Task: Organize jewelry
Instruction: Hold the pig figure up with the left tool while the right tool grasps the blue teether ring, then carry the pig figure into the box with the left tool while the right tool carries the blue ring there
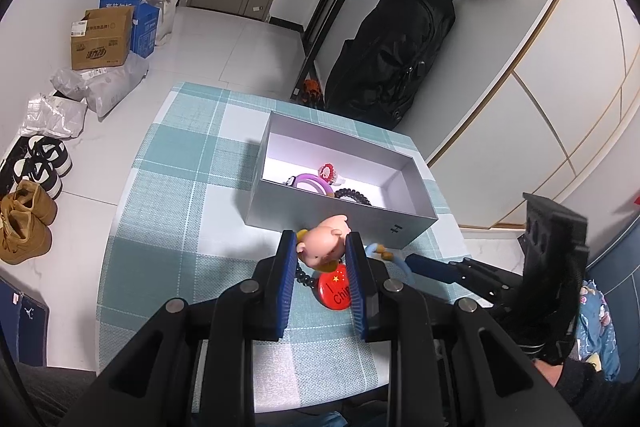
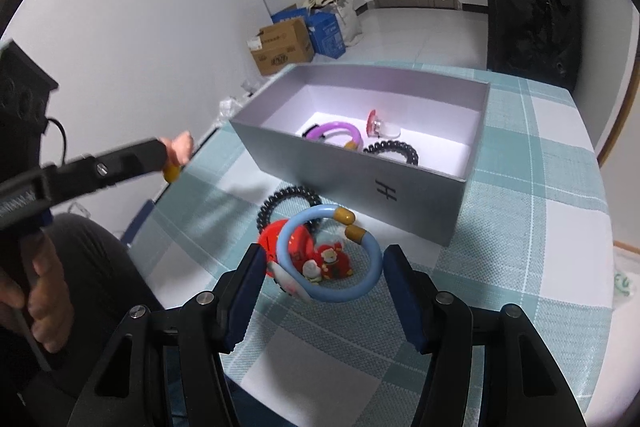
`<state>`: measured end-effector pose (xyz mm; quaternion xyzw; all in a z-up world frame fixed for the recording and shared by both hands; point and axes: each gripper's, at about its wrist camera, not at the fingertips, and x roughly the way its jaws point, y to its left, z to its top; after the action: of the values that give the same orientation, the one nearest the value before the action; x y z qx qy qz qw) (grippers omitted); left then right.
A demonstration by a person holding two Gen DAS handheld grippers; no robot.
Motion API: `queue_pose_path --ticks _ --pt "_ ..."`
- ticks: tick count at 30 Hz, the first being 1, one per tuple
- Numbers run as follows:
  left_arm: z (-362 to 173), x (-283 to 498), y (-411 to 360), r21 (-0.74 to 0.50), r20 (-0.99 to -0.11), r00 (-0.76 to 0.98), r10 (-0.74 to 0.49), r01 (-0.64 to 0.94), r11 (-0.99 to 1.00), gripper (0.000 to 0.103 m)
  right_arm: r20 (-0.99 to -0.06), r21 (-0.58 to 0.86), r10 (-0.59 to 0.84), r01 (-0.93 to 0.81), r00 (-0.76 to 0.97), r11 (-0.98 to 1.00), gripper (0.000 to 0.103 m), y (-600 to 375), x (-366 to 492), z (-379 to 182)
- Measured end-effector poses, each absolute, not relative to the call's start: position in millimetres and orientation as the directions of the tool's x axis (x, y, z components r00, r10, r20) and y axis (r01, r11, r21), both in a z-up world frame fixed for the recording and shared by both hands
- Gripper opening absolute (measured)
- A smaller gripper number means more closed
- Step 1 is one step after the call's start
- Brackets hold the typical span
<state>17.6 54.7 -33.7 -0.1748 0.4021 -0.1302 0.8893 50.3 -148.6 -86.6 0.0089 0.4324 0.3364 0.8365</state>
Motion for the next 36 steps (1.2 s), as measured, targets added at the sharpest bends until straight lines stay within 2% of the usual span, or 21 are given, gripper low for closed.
queue_pose_path --ticks 12,23,29,36 --pt "-31 21 51 -0.409 -0.658 0.659 -0.364 0.093 0.908 0.019 -0.586 0.371 0.68 -0.6 0.442 0.709 0.06 -159 39 -52" --pt "-29 45 40 -0.41 -0.657 0.655 -0.375 0.107 0.906 0.019 -0.497 0.411 0.713 -0.59 0.494 0.695 0.06 -176 59 -31" --pt "-31 65 34 -0.419 -0.659 0.644 -0.388 0.113 0.901 0.019 -0.478 0.436 0.719 -0.574 0.505 0.693 0.06 -182 80 -27" --pt "-35 86 35 -0.432 -0.663 0.628 -0.406 0.121 0.894 0.019 -0.498 0.453 0.721 -0.564 0.482 0.691 0.06 -179 103 -35"
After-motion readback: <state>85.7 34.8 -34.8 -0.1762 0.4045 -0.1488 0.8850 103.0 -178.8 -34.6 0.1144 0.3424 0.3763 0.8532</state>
